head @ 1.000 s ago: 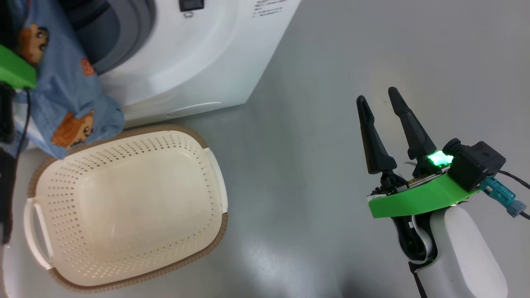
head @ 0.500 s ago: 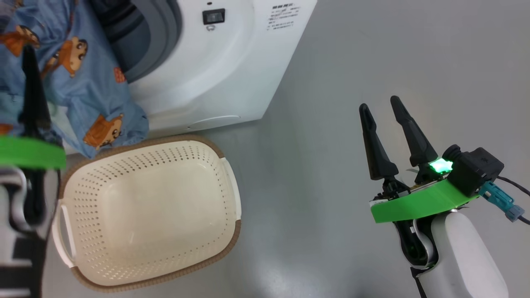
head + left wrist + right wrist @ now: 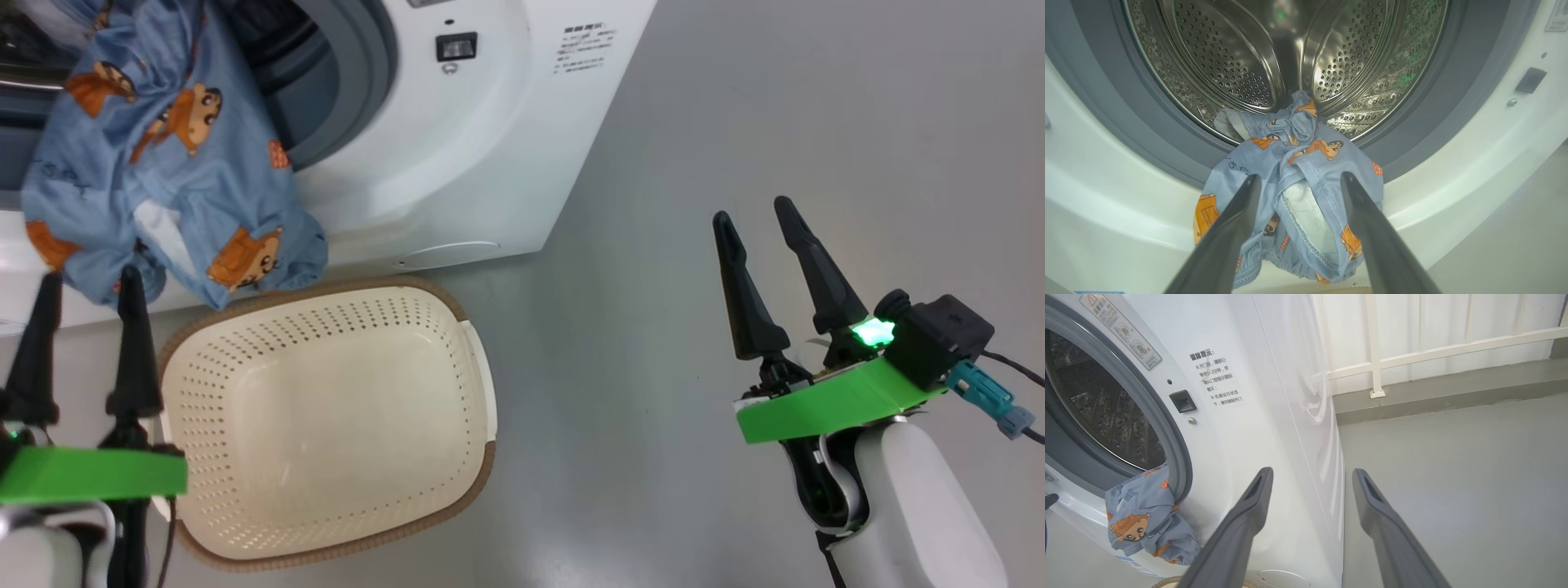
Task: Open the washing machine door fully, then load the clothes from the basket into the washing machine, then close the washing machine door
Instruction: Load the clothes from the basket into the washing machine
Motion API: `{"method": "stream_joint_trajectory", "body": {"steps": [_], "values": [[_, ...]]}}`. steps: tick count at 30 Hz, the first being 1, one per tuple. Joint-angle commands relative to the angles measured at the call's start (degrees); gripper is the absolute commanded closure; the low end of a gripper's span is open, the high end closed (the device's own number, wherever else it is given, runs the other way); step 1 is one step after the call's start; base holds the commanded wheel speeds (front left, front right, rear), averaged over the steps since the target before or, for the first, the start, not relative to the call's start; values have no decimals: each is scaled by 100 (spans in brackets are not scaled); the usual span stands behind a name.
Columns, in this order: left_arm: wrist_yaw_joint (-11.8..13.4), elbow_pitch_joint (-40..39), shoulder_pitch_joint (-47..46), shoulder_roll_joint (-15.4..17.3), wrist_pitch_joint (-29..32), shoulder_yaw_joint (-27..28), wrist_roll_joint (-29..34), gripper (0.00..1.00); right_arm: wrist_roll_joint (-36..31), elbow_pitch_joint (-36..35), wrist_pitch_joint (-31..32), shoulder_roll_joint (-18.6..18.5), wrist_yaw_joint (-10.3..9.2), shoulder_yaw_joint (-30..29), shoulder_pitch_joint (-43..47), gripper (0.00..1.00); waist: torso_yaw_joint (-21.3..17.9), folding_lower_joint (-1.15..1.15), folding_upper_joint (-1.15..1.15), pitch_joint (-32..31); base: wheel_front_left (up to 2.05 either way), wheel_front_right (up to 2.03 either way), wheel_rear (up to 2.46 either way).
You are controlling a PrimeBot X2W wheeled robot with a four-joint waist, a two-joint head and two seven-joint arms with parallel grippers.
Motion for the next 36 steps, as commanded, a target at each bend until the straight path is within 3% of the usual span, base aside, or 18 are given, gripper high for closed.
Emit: {"method": "stream_joint_trajectory", "body": {"steps": [1, 9, 17, 25, 36], "values": [[-14, -248, 182, 93, -29, 239, 94, 0, -54, -115, -27, -17, 9, 104, 182, 0, 54, 0, 0, -55, 0, 0, 0], [-14, -384, 537, -265, -29, 271, 271, 0, -48, -121, -27, -120, 9, 68, 240, 0, 174, 0, 0, -150, 0, 0, 0], [-14, -223, 447, -218, -29, 133, 185, 0, -50, -108, -27, -140, 9, 117, 221, 0, 173, 0, 0, -138, 0, 0, 0], [-14, 515, 203, 140, 3, -359, -225, 0, -31, -102, -27, -124, 9, 131, 216, 0, 106, 0, 0, -95, 0, 0, 0], [-14, 1865, -889, 666, 151, -1268, -1027, 0, -23, -142, -27, -68, 9, 131, 172, 0, -58, 0, 0, 65, 0, 0, 0]]}}
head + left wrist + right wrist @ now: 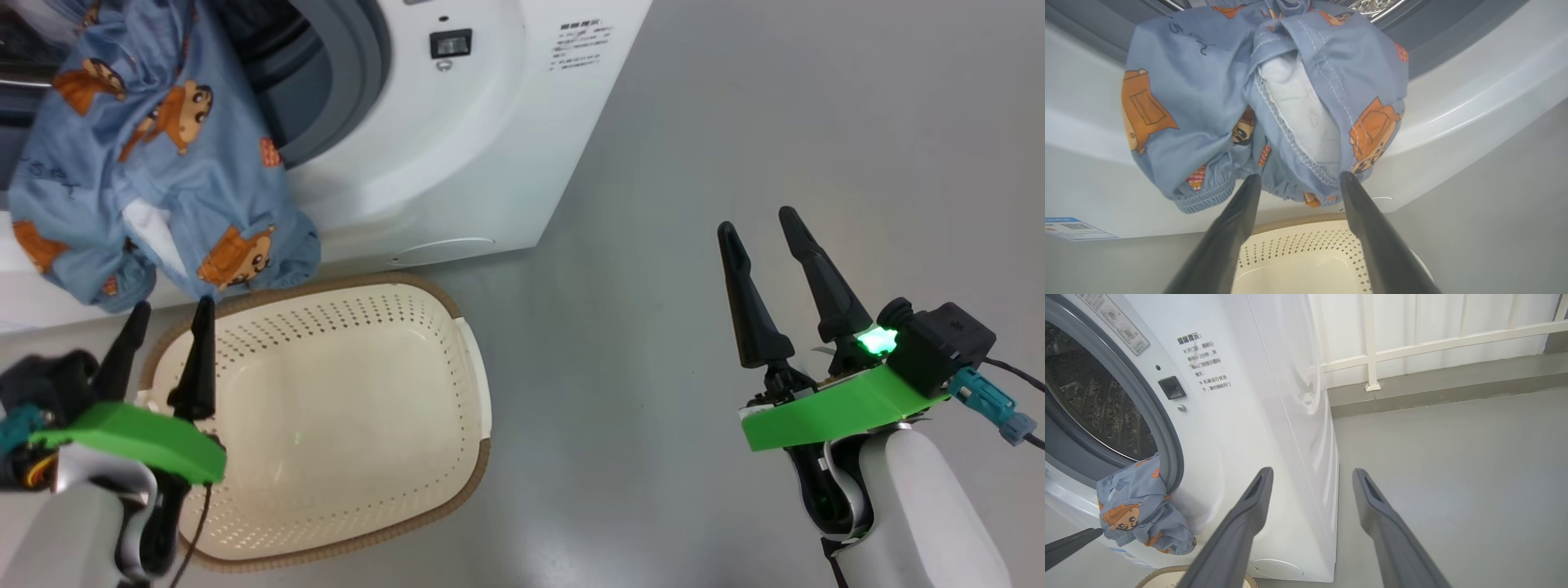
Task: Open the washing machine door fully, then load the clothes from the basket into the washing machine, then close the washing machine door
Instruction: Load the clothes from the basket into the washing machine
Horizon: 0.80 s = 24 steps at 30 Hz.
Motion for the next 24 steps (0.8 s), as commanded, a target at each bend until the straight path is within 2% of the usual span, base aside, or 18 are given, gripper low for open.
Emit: {"method": "stream_joint_trajectory", "body": {"steps": [1, 7, 12, 18, 24], "values": [[-13, 29, -219, 257, 12, 95, -84, 0, -23, -153, -27, 42, 9, 139, 59, 0, -36, 0, 0, 40, 0, 0, 0], [-13, 817, -973, 519, 229, -588, -522, 0, -28, -183, -27, 78, 9, 161, 2, 0, -141, 0, 0, 175, 0, 0, 0], [-13, 1333, -1543, 681, 151, -1005, -847, 0, -23, -207, -27, 110, 9, 159, -45, 0, -258, 0, 0, 285, 0, 0, 0], [-13, 1741, -2020, 742, 37, -1547, -1202, 0, -30, -230, -27, 135, 9, 149, -35, 0, -335, 0, 0, 348, 0, 0, 0], [-13, 2179, -2387, 703, -87, -1801, -1567, 0, -57, -236, -27, 148, 9, 139, -49, 0, -314, 0, 0, 389, 0, 0, 0]]}}
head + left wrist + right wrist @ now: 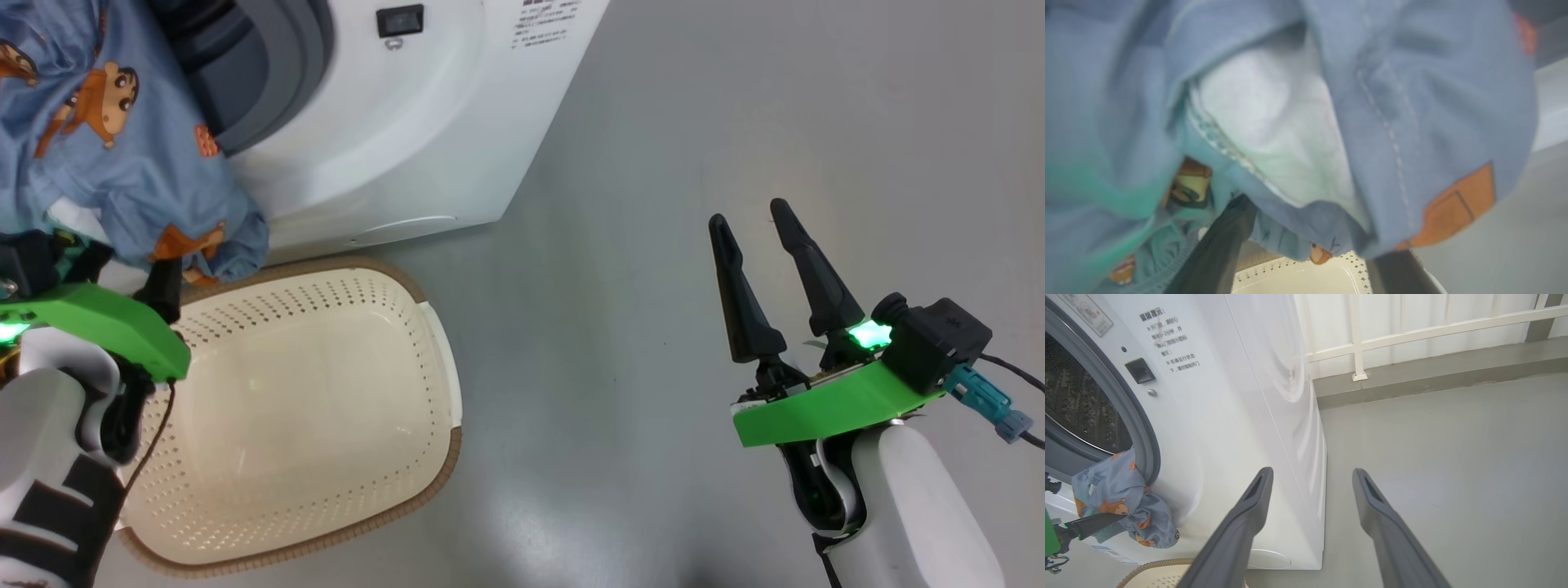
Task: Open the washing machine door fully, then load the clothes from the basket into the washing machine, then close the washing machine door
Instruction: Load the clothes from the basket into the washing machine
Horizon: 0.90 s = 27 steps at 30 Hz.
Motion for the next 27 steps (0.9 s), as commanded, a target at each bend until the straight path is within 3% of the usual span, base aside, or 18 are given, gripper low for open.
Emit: {"method": "stream_joint_trajectory", "body": {"steps": [1, 7, 9, 10, 11, 19, 27], "values": [[-9, 42, -180, 215, -81, 104, -92, 0, -64, -144, -27, 50, 9, 107, -12, 0, 18, 0, 0, 5, 0, 0, 0], [-9, 383, -467, 145, -121, -176, -353, 0, -104, -126, -27, 54, 9, 145, -51, 0, 74, 0, 0, 35, 0, 0, 0], [-9, 456, -545, 156, -133, -272, -431, 62, -111, -117, -27, 55, 9, 154, -66, 0, 81, 0, 0, 36, 0, 0, 0], [-9, 456, -545, 156, -133, -272, -431, 62, -111, -117, -27, 55, 9, 154, -66, 0, 81, 0, 0, 36, 0, 0, 0], [-9, 472, -571, 163, -139, -324, -466, 100, -113, -113, -27, 55, 9, 158, -72, 0, 82, 0, 0, 33, 0, 0, 0], [-9, 207, -417, 319, -167, -643, -683, 100, -107, -96, -27, 58, 9, 138, -22, 0, 116, 0, 0, -52, 0, 0, 0], [-9, -559, 11, 455, -170, 133, -267, 100, -69, -77, -27, 61, 9, 118, -13, 0, 222, 0, 0, -102, 0, 0, 0]]}}
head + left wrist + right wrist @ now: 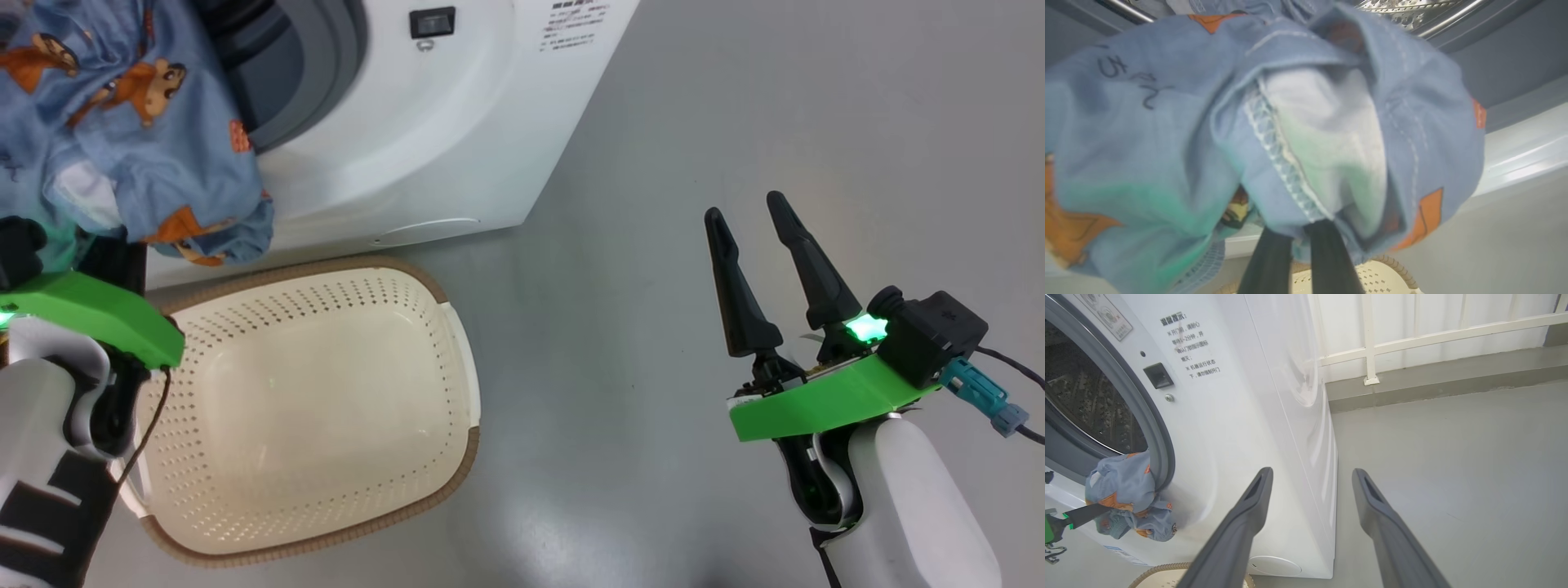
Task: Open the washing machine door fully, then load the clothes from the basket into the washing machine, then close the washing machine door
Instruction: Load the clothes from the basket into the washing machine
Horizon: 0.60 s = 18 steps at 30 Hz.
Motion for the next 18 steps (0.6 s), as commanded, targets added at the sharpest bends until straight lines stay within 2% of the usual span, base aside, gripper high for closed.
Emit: {"method": "stream_joint_trajectory", "body": {"steps": [1, 11, 18], "values": [[-9, -277, 111, 272, -76, 375, 154, 100, -11, -117, -27, 42, 9, 95, 77, 0, 30, 0, 0, -14, 0, 0, 0], [-9, -1332, 444, 316, -77, 1371, 654, 100, -24, -113, -27, 43, 9, 98, 100, 0, 51, 0, 0, -9, 0, 0, 0], [8, -1036, -290, 396, 100, 1446, 714, 100, 0, -138, -27, 44, 9, 175, 51, 0, -87, 0, 0, 144, 0, 0, 0]]}}
